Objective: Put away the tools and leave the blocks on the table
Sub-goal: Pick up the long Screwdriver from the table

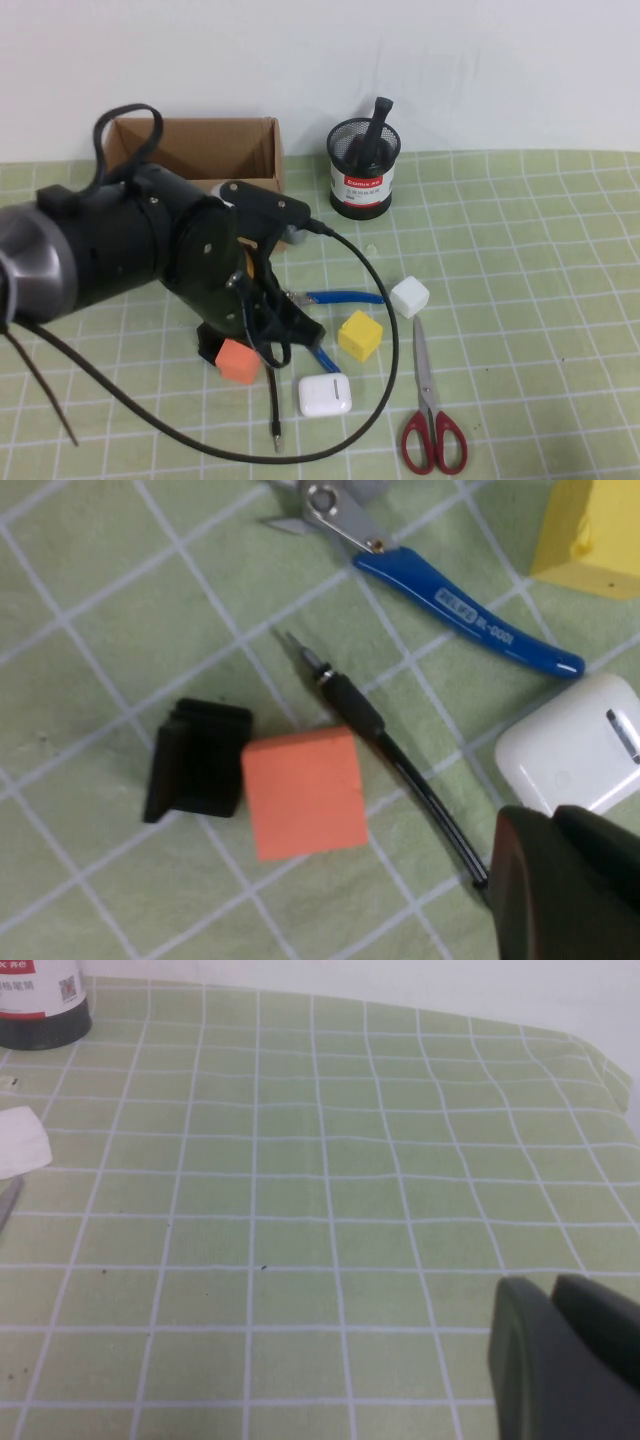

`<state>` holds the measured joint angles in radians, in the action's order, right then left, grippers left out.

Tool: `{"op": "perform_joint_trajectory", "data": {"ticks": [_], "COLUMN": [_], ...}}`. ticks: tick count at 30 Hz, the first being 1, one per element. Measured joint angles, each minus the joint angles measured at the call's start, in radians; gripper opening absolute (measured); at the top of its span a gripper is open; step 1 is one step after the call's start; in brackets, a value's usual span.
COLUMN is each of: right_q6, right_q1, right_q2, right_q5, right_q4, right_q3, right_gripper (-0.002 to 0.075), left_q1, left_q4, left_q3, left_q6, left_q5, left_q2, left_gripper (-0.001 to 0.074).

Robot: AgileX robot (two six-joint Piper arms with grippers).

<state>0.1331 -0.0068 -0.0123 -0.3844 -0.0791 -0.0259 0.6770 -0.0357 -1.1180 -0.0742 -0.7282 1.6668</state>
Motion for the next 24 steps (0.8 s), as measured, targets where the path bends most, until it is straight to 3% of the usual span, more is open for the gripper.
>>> {"op": "perform_joint_trajectory", "data": {"ticks": [5, 9, 12, 24], "right_q6": [0.0, 0.0, 0.0, 0.0], "right_q1": [0.0, 0.0, 0.0, 0.0], "right_q2": [0.0, 0.0, 0.0, 0.0], "right_q5": [0.0, 0.0, 0.0, 0.0], "right_q4": [0.0, 0.0, 0.0, 0.0], "right_q3": [0.0, 0.0, 0.0, 0.0], "right_gripper": [-0.0011, -0.0011, -0.0011, -0.0011], "left_q1": [0.0, 0.0, 0.0, -0.014], "left_q4": [0.053, 0.105, 0.104, 0.048], "left_q3": [0.0, 0.0, 0.0, -0.002], "left_q6": [-0.002, -0.021, -0.062, -0.14], "left_q5": [0.004, 0.015, 0.055, 0.127], "left_q2": [0.057, 0.138, 0.184, 0.238], "left_gripper": [0.0028, 0.0143, 0.0186, 0.0202]}}
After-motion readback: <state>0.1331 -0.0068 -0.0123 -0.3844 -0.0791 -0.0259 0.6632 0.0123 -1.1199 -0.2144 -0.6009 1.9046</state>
